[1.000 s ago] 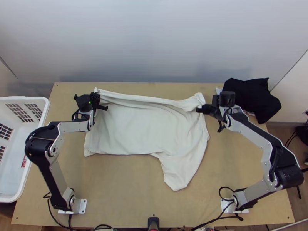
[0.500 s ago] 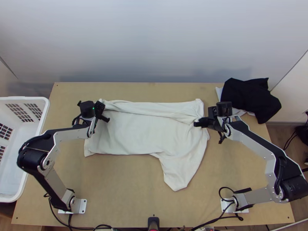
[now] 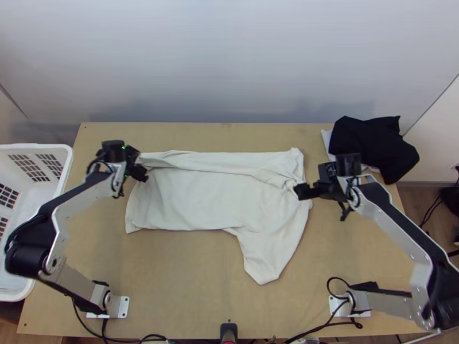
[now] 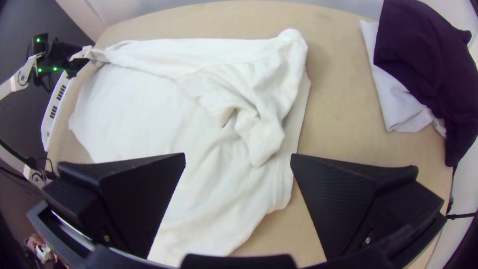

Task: Fold the t-shirt

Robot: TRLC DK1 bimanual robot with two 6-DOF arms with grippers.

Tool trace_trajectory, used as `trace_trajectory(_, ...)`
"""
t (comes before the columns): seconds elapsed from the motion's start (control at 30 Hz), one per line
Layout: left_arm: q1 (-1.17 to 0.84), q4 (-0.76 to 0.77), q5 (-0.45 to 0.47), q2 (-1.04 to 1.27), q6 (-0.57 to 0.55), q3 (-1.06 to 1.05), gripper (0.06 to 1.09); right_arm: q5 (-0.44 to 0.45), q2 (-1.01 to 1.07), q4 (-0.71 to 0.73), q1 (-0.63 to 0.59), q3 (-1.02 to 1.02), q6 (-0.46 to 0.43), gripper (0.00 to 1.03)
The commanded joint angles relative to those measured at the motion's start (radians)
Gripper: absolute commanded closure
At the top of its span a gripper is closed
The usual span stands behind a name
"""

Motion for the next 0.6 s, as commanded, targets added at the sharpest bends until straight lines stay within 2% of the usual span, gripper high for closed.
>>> trace_trajectory(0.0,0.037,-0.288,0.077,-0.216,-0.035,0.021,0.11,-0.094,-0.164,-0.22,0.012,-0.008,-0.054,0.04)
trace_trajectory(0.1,0.052,-0.378,0.14,-0.319,-0.037,-0.017,0.11,-0.124,-0.23,-0.305,0.056,-0.017,-0.042,0.04)
trace_trajectory(0.3,0.126,-0.458,0.148,-0.428,0.003,-0.139,0.11,-0.137,-0.336,-0.406,0.116,-0.071,-0.026,0.04)
trace_trajectory(0.43,0.189,-0.611,0.266,-0.555,0.066,-0.194,0.11,-0.177,-0.36,-0.494,0.133,-0.077,-0.026,0.04)
trace_trajectory(0.57,0.198,-0.636,0.27,-0.647,0.115,-0.287,0.11,-0.194,-0.377,-0.538,0.168,-0.106,-0.026,0.04)
